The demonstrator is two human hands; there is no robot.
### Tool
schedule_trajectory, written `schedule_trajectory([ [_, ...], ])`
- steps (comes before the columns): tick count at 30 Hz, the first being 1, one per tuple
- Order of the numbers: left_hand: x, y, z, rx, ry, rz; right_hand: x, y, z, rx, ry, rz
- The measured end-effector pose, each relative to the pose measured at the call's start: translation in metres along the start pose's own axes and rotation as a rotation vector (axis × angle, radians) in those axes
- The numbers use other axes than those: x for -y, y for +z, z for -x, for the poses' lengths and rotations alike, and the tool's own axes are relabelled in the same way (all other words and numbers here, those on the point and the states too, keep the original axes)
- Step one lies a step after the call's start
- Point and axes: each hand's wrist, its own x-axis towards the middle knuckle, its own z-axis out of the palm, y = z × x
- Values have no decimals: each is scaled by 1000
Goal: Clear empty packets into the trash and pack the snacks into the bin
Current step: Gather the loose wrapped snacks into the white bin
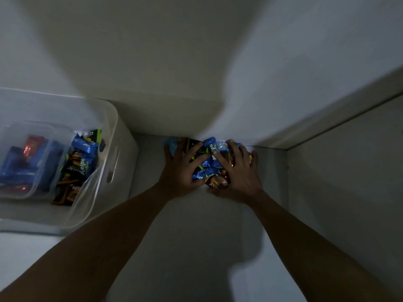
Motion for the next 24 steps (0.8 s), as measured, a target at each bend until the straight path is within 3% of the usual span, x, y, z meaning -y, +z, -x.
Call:
schedule_trajectory([
  [13, -4, -9, -8, -113, 32, 76, 3, 11, -13, -266, -48, -73],
  [24, 7, 12, -3, -227, 48, 179, -2, 11, -18, -226, -47, -18],
])
